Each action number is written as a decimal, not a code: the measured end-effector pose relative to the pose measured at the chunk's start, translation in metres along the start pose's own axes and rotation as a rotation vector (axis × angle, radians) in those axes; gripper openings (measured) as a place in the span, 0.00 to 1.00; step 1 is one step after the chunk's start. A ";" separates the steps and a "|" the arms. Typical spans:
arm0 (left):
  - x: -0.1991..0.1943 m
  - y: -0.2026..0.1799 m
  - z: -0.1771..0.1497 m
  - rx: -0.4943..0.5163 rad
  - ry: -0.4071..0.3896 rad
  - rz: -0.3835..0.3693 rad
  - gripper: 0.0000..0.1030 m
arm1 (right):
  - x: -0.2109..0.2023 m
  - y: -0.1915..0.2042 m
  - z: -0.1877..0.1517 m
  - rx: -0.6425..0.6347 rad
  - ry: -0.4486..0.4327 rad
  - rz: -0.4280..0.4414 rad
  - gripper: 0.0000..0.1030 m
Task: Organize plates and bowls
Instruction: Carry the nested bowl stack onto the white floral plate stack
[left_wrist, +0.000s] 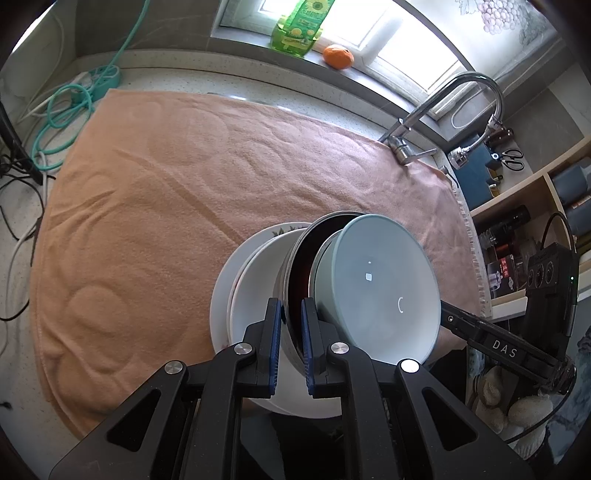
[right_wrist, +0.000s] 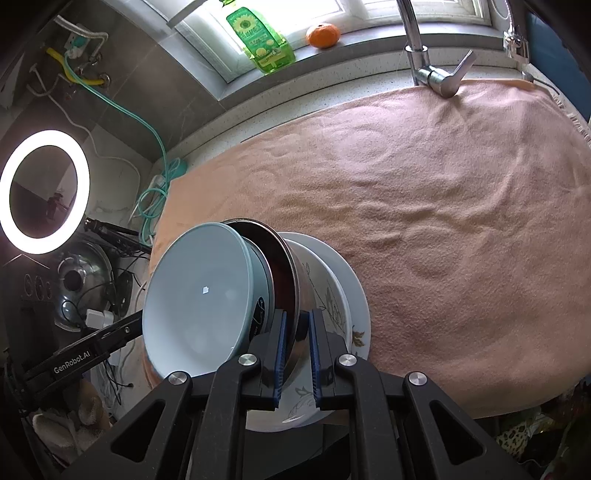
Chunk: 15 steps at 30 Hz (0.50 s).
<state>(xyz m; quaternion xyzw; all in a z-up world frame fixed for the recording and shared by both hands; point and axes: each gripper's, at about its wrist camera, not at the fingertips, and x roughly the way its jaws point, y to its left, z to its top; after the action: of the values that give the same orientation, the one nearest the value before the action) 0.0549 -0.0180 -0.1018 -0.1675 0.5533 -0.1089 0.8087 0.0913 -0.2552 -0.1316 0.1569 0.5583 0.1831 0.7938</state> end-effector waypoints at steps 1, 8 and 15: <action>0.001 0.001 -0.001 0.001 0.002 0.002 0.09 | 0.001 0.000 0.000 -0.001 0.002 -0.001 0.11; 0.003 0.004 -0.003 -0.005 0.007 0.010 0.09 | 0.004 0.002 -0.002 -0.009 0.006 -0.002 0.11; 0.002 0.007 -0.003 -0.012 0.005 0.007 0.09 | 0.005 0.005 -0.005 -0.011 0.003 0.000 0.11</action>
<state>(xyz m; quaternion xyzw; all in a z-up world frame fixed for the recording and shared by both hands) 0.0531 -0.0129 -0.1067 -0.1704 0.5565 -0.1033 0.8066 0.0875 -0.2487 -0.1349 0.1526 0.5584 0.1863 0.7938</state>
